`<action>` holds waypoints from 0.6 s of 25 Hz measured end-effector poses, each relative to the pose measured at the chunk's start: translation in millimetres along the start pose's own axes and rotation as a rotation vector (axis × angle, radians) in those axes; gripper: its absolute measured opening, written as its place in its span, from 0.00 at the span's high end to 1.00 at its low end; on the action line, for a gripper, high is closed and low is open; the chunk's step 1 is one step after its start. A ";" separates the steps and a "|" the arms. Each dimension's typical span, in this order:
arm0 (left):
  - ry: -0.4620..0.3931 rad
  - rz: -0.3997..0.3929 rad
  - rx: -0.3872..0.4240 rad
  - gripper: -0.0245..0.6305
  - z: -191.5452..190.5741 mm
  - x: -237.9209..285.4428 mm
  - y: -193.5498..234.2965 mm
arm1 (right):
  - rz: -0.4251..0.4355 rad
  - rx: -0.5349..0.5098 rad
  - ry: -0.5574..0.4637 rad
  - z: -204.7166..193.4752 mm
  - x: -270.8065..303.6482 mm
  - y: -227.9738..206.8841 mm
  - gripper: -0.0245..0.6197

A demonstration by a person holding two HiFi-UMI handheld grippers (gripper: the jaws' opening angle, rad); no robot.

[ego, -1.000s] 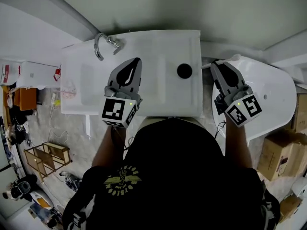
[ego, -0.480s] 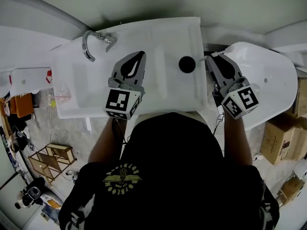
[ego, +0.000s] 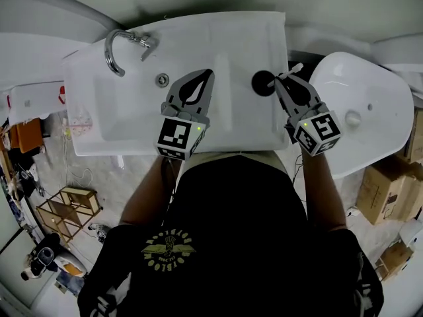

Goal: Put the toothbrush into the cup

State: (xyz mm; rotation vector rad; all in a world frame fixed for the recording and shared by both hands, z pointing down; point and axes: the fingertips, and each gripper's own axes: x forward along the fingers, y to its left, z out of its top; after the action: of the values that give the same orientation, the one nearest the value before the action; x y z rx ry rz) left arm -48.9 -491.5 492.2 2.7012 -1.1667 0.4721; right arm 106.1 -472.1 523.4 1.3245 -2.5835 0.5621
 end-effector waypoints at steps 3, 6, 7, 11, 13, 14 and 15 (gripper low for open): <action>0.030 -0.004 -0.004 0.95 -18.5 3.5 -2.4 | -0.005 -0.005 0.031 -19.8 11.4 -2.1 0.89; 0.052 -0.012 -0.008 0.95 -29.6 2.0 -5.2 | -0.008 0.000 0.059 -34.7 20.7 -1.7 0.89; 0.058 -0.014 -0.009 0.95 -32.7 1.3 -5.8 | -0.008 0.001 0.064 -38.3 23.5 -1.4 0.89; 0.075 -0.014 -0.018 0.95 -43.3 -2.5 -6.3 | 0.021 0.011 0.090 -51.8 32.2 3.5 0.89; 0.072 -0.010 -0.020 0.95 -42.9 -4.6 -5.0 | 0.035 -0.003 0.115 -57.8 34.0 6.0 0.88; 0.069 -0.007 -0.019 0.95 -41.2 -5.9 -3.9 | 0.042 -0.009 0.123 -59.2 33.9 7.5 0.88; 0.066 -0.005 -0.018 0.95 -39.8 -7.4 -2.6 | 0.047 -0.012 0.126 -59.8 33.3 8.9 0.88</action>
State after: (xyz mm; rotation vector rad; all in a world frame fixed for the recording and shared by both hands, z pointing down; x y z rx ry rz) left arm -60.6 -474.0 526.8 2.6511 -1.1415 0.5434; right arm 78.8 -467.5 586.7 1.1874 -2.5170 0.6164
